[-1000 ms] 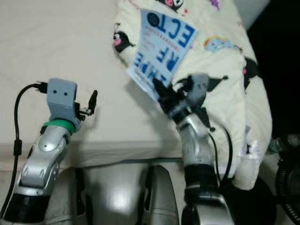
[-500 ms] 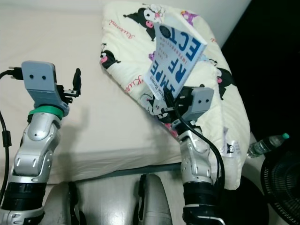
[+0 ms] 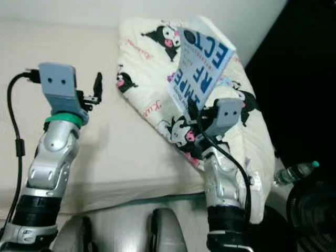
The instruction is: Clean up the room
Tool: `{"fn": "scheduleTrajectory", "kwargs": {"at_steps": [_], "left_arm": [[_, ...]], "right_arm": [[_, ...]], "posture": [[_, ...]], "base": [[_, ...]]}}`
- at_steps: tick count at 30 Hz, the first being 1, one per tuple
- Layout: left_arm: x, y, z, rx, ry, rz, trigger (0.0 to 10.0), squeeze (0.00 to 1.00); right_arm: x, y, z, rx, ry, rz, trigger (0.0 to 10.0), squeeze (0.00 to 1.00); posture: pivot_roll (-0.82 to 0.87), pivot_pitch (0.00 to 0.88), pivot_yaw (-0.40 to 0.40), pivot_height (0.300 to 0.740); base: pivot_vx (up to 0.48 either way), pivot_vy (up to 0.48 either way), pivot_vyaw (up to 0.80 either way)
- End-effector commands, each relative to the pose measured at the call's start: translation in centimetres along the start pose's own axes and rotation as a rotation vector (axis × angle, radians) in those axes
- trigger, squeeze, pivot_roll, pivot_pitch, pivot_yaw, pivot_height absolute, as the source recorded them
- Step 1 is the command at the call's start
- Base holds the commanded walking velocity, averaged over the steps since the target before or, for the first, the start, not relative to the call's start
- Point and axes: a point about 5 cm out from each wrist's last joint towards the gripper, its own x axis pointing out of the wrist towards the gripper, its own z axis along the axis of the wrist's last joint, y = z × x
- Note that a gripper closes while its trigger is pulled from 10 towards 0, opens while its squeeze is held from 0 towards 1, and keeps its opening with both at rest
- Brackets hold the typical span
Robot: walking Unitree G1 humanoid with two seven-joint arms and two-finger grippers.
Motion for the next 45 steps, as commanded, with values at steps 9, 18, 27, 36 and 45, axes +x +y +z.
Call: {"fn": "scheduleTrajectory", "kwargs": {"at_steps": [9,18,27,36,45], "left_arm": [[0.0,-1.5,-0.5,-0.04,0.031,-0.074,10.0,0.0],[-0.5,-1.9,-1.2,-0.025,0.058,-0.118,10.0,0.0],[-0.9,-2.0,-1.8,-0.027,0.084,-0.147,10.0,0.0],[-1.0,-1.9,-1.8,-0.022,0.081,-0.152,10.0,0.0],[-0.9,-1.7,-1.7,-0.016,0.077,-0.145,10.0,0.0]], "right_arm": [[-0.2,0.2,0.4,-0.012,-0.023,-0.017,10.0,0.0],[-0.1,0.6,0.5,-0.022,-0.028,-0.033,10.0,0.0],[-0.1,1.1,0.4,-0.04,-0.031,-0.04,10.0,0.0],[-0.1,1.4,0.2,-0.031,-0.026,-0.037,10.0,0.0],[0.0,1.6,0.0,-0.03,-0.019,-0.033,10.0,0.0]], "posture": [[-0.1,0.031,-0.054,0.702],[-0.1,0.041,-0.035,0.74],[-0.1,0.046,-0.024,0.74],[-0.09,0.048,-0.019,0.74],[-0.09,0.05,-0.016,0.74]], "base": [[0.0,0.0,0.0],[0.0,0.0,0.0],[0.0,0.0,0.0],[0.0,0.138,0.0],[0.0,0.346,0.0]]}}
